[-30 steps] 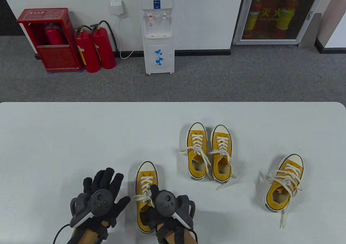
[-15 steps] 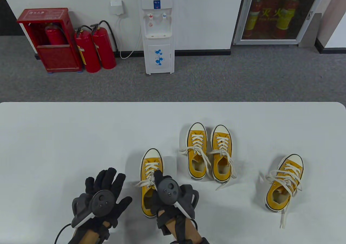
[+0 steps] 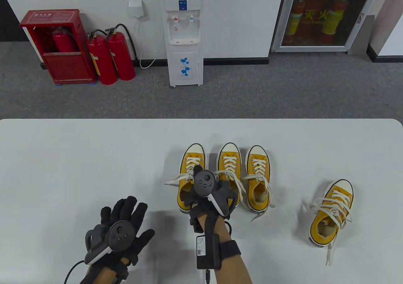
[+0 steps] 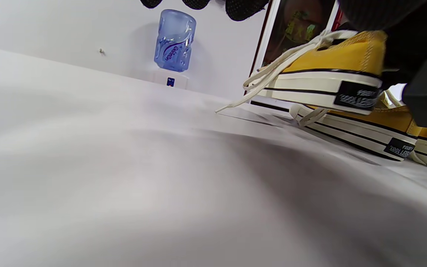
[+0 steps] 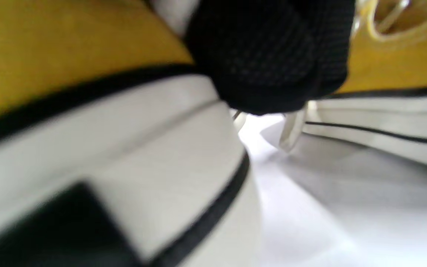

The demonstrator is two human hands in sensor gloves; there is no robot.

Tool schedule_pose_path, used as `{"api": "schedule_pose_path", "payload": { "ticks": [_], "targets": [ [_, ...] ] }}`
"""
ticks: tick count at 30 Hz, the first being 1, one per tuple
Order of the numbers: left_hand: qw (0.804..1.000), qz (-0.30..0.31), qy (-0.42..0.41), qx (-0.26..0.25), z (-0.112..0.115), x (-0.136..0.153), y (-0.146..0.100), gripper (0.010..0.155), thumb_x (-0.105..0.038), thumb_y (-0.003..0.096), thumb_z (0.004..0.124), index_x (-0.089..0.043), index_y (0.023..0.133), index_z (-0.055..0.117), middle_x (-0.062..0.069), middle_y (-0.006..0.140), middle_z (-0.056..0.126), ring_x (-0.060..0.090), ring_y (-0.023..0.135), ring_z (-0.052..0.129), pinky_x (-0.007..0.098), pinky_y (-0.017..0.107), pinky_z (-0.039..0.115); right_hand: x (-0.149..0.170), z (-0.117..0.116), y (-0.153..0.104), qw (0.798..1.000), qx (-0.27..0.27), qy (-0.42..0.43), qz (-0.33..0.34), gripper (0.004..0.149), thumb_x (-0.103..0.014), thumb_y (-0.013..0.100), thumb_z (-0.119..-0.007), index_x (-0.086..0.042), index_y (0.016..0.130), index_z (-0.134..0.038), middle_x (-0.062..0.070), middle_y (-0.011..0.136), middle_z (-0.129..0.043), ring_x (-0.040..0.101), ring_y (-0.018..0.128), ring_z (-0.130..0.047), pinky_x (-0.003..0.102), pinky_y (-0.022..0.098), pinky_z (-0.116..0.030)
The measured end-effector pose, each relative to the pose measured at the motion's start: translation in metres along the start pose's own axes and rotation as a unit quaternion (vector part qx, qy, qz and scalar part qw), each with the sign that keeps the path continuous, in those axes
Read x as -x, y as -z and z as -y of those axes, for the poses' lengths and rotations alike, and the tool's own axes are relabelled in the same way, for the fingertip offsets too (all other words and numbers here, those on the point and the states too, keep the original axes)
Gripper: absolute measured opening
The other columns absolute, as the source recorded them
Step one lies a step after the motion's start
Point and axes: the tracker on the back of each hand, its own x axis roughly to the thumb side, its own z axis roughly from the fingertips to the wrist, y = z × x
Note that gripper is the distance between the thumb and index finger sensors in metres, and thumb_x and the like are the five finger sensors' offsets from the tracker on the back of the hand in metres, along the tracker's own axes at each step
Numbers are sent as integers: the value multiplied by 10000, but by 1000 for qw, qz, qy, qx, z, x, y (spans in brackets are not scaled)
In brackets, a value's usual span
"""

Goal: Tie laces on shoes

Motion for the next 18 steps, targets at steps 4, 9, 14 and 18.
{"api": "schedule_pose_path", "payload": {
  "ticks": [4, 9, 14, 18],
  "targets": [
    [1000, 1, 0, 1, 0, -1, 1, 847, -705, 471, 632, -311, 1165, 349, 102, 1264, 213, 468, 1177, 263, 795, 726, 165, 8, -12, 16, 1000, -3, 1, -9, 602, -248, 440, -802, -172, 1011, -629, 58, 835, -795, 136, 326, -1030, 406, 470, -867],
    [1000, -1, -3, 3, 1, 0, 1, 847, -704, 471, 632, -310, 1165, 347, 102, 1264, 213, 468, 1177, 274, 796, 726, 170, 12, -23, 22, 999, -9, -25, -18, 596, -256, 441, -799, -217, 1012, -630, 26, 851, -793, 124, 354, -1036, 389, 502, -869],
    [1000, -1, -5, 6, 1, -1, 1, 845, -704, 471, 631, -313, 1164, 347, 102, 1264, 216, 468, 1177, 276, 796, 726, 171, 16, -30, 22, 999, -12, -45, -25, 602, -261, 436, -804, -245, 1012, -629, 6, 853, -795, 130, 400, -1025, 412, 517, -847],
    [1000, -1, -6, 6, 1, -1, 1, 847, -705, 471, 631, -311, 1165, 347, 103, 1264, 216, 468, 1177, 275, 796, 726, 171, 16, -28, 20, 999, -33, -30, -26, 642, -295, 438, -833, -221, 1031, -598, 29, 891, -757, 181, 491, -1000, 471, 541, -798]
  ]
}}
